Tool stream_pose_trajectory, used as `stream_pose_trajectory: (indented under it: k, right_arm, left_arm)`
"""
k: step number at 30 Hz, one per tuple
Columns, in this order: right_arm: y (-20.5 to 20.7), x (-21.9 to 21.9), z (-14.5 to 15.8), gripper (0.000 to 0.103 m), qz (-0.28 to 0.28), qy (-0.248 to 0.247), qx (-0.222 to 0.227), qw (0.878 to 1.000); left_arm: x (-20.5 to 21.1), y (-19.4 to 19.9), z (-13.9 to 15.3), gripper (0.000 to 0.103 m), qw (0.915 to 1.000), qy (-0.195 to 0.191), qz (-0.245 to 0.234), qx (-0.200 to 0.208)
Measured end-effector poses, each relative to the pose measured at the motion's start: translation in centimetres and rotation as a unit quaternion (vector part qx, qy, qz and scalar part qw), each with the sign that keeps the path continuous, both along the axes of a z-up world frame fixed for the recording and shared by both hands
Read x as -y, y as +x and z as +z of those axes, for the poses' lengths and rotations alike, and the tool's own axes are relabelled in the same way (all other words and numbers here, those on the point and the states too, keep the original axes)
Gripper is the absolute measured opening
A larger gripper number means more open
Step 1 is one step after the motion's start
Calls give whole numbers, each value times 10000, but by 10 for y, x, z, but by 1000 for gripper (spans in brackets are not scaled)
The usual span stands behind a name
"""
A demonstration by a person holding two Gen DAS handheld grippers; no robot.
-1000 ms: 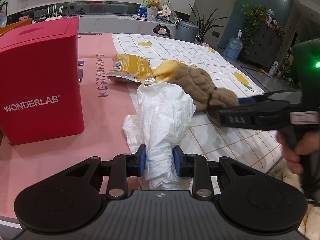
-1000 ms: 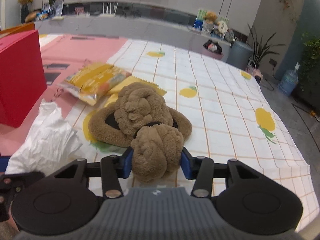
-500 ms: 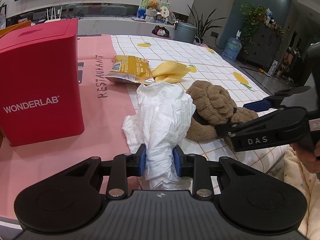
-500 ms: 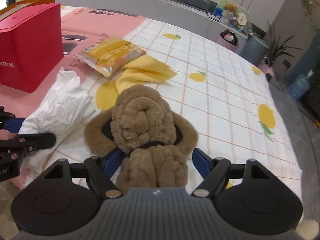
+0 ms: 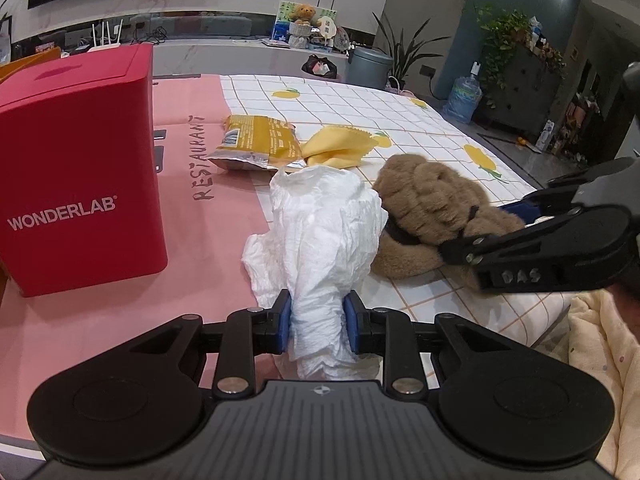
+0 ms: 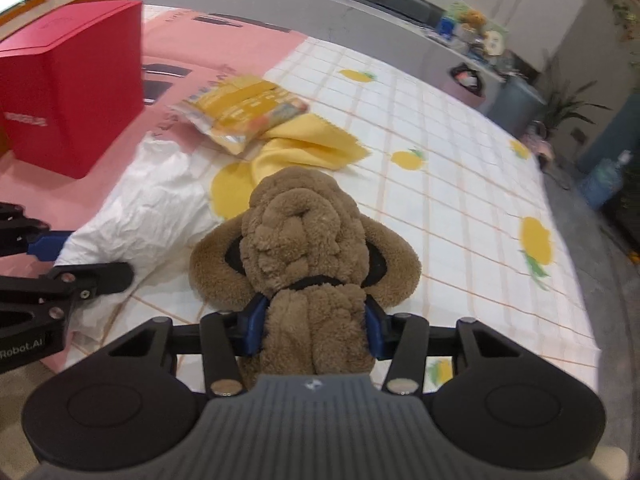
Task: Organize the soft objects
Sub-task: 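Carry the white bag with the left gripper while the right gripper carries the plush toward the shoebox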
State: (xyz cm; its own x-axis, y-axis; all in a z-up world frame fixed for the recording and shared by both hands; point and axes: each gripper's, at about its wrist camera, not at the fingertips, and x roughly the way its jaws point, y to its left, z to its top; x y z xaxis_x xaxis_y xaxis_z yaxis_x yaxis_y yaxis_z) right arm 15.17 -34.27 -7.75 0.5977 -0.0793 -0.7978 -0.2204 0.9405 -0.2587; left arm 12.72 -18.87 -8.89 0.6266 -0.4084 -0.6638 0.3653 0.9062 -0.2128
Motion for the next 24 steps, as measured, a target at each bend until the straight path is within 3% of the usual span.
stream_pose_trajectory:
  k: [6, 13, 24]
  right_arm:
    - [-17, 5, 27, 48, -435, 294, 159, 9985]
    - [-42, -16, 77, 48, -474, 252, 856, 9949]
    - [-70, -68, 182, 48, -564, 375, 1710, 9829]
  left_arm:
    - [3, 1, 13, 24, 9998, 173, -26, -76]
    - [-17, -8, 59, 22, 9995, -57, -209, 216]
    - [-100, -33, 162, 22, 9892, -431, 30, 1404]
